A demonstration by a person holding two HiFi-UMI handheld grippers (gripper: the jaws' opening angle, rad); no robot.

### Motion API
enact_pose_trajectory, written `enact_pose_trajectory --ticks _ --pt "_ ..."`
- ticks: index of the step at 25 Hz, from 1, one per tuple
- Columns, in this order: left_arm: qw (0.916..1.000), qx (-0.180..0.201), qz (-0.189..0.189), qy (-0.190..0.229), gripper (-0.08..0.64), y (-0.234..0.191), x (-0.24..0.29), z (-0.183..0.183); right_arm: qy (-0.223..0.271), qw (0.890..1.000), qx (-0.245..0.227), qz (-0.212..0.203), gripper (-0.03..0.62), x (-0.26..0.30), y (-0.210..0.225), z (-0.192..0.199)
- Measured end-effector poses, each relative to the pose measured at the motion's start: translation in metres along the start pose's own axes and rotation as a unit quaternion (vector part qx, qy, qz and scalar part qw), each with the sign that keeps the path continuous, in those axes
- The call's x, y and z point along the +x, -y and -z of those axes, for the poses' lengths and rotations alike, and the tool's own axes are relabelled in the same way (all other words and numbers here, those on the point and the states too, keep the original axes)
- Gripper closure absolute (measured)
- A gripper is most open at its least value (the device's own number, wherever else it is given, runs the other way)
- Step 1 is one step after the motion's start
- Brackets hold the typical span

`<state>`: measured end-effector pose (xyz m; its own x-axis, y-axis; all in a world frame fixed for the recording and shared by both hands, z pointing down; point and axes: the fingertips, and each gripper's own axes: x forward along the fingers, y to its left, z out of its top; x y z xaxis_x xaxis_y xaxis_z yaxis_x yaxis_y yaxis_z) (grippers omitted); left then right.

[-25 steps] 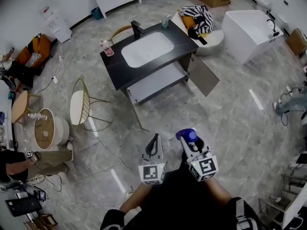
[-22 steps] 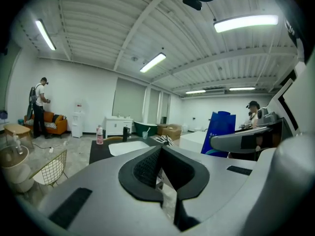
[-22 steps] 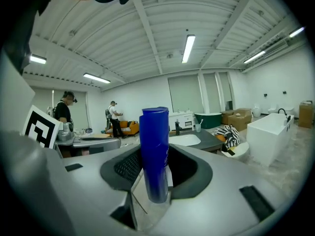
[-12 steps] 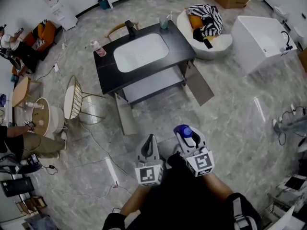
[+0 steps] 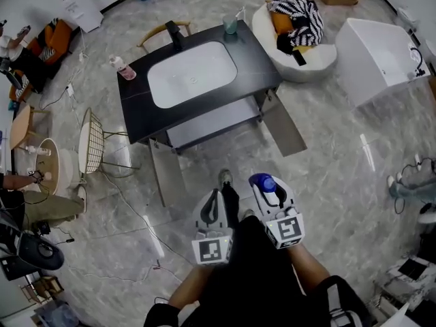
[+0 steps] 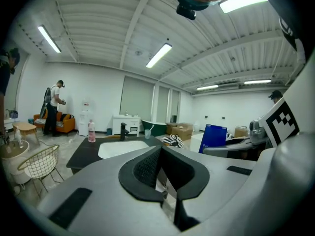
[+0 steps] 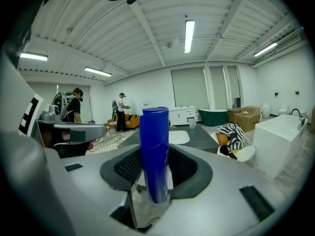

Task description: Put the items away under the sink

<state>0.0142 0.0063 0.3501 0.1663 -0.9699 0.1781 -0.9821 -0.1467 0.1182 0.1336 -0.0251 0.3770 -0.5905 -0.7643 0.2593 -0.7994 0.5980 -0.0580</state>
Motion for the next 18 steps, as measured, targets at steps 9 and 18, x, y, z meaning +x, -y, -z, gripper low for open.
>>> enact_pose_trajectory --ticks 9,18 --pt "0.9999 -0.012 0.003 -0.001 0.545 -0.054 0.12 0.104 0.018 1.0 -0.007 0.012 0.44 0.13 0.068 0.095" --pt "0.9992 -0.039 0.003 -0.01 0.545 -0.107 0.212 0.239 0.011 1.0 -0.006 0.022 0.44 0.237 0.106 0.218"
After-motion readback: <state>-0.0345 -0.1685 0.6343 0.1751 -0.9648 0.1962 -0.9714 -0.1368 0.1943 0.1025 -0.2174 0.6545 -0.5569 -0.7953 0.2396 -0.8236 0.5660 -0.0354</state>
